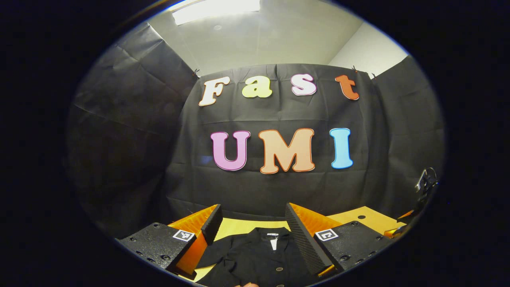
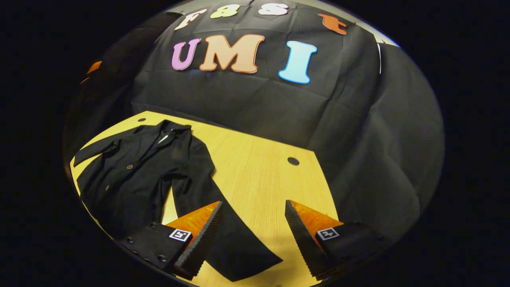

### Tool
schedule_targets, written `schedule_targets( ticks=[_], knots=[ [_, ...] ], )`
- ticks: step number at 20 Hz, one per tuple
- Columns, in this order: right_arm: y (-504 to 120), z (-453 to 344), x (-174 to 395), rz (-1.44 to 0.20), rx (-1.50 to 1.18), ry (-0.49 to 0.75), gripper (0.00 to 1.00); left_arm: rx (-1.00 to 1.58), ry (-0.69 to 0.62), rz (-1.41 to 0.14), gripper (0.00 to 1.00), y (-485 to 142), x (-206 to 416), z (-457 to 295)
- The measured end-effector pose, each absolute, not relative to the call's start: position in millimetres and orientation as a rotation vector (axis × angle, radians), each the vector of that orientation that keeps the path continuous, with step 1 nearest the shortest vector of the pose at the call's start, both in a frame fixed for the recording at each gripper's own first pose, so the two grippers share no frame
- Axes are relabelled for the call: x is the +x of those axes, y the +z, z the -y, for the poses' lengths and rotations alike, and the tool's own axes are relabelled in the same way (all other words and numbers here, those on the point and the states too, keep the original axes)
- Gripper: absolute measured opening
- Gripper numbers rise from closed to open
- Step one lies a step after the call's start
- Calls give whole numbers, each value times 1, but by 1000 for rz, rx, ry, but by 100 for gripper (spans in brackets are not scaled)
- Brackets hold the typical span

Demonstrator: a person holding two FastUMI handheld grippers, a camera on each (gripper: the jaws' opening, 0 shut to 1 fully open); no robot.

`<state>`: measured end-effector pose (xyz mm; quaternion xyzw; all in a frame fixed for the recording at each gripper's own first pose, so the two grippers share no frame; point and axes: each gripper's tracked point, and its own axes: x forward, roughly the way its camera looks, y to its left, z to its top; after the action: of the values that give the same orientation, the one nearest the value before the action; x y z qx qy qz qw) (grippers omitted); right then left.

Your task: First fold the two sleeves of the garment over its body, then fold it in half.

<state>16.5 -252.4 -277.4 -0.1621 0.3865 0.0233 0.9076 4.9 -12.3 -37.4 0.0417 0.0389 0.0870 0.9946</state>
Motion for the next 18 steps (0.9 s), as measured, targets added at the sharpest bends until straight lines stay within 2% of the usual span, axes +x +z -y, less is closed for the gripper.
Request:
schedule_targets(
  ticks=[9,18],
  knots=[
    [-358,297,-36,-1072,-313,83,99,96,204,-93,94,-49,-5,40],
    [-396,309,-62,-1205,-235,109,100,133,206,-87,94,-46,-5,58]
  ],
)
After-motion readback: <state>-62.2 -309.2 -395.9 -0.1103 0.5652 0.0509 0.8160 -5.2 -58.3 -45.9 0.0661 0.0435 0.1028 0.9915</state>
